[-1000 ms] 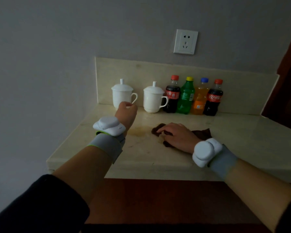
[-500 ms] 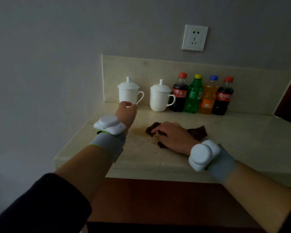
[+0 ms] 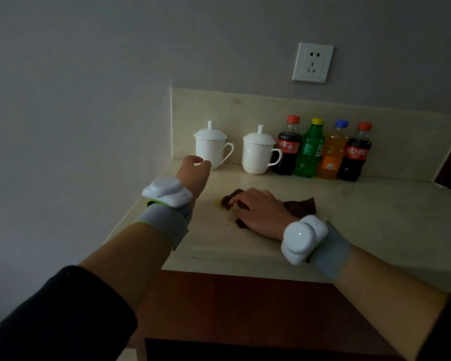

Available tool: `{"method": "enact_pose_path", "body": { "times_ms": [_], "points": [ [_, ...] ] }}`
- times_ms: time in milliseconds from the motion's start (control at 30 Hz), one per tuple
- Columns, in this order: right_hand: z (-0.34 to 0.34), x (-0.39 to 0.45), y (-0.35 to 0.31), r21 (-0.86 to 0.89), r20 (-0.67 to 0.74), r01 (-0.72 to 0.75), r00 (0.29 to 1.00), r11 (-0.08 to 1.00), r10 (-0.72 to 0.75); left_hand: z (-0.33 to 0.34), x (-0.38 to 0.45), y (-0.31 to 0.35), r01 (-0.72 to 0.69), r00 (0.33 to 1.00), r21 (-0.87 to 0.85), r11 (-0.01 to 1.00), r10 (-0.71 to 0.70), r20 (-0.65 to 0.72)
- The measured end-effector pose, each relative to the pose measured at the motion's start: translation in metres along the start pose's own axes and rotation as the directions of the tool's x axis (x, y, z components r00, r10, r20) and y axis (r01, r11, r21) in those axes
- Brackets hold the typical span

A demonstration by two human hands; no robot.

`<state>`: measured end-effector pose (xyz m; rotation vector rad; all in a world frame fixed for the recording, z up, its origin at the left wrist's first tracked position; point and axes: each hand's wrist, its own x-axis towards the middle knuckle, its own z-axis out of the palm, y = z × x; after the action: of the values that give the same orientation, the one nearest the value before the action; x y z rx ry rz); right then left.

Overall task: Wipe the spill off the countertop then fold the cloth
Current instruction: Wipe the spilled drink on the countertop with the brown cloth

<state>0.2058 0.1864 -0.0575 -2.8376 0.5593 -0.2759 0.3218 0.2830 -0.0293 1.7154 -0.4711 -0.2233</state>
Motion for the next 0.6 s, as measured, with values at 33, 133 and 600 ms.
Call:
{"method": "enact_pose_path", "body": {
  "times_ms": [33,133,600],
  "points": [
    [0.001,-0.003,-0.001,0.004,0.014,0.021,1.000,1.000,-0.021,0.002,0.000,0.000,-0.006,1.000,-0.005,1.000,0.006,0.013],
    [-0.004,0.005,0.002,0.020,0.045,-0.006,0.999,1.000,0.005,0.002,-0.001,0.001,-0.013,1.000,-0.008,1.000,0.013,0.019],
    [0.006,0.001,-0.027,0.036,-0.012,0.021,1.000,0.999,-0.020,-0.012,0.002,-0.003,0.007,0.999,-0.035,0.999,-0.006,0.042]
  ]
}}
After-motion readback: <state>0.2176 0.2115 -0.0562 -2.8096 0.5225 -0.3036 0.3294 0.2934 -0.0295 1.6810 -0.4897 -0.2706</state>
